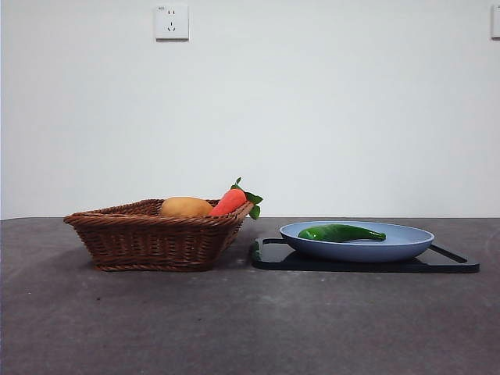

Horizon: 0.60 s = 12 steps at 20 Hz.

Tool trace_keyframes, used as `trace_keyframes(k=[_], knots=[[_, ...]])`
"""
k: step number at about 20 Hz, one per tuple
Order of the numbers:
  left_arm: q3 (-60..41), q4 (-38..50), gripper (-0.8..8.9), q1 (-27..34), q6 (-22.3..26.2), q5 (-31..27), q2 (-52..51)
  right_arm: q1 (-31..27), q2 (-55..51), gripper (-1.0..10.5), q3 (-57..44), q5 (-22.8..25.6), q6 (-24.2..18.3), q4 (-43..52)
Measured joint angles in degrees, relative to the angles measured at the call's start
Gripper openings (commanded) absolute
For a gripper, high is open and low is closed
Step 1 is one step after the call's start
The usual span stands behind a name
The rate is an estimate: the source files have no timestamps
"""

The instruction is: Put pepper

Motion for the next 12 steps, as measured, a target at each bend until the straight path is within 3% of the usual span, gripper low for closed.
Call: trace_keyframes(k=[2,6,12], knots=[[0.0,0.0,0.08,0.0,0.0,0.0,0.0,-1.9,-6.7,0.1,-8.4,0.8,0.6,9.8],[0.0,0.0,0.08,0.0,0.0,0.0,0.0,-4.2,-17.3,0.1,-27.7,9.2,1.1,27.6],[0.0,0.0,0.08,0.0,0.0,0.0,0.0,-4.7,-27.5,0.1,-43.6,13.2,1.7,41.5]])
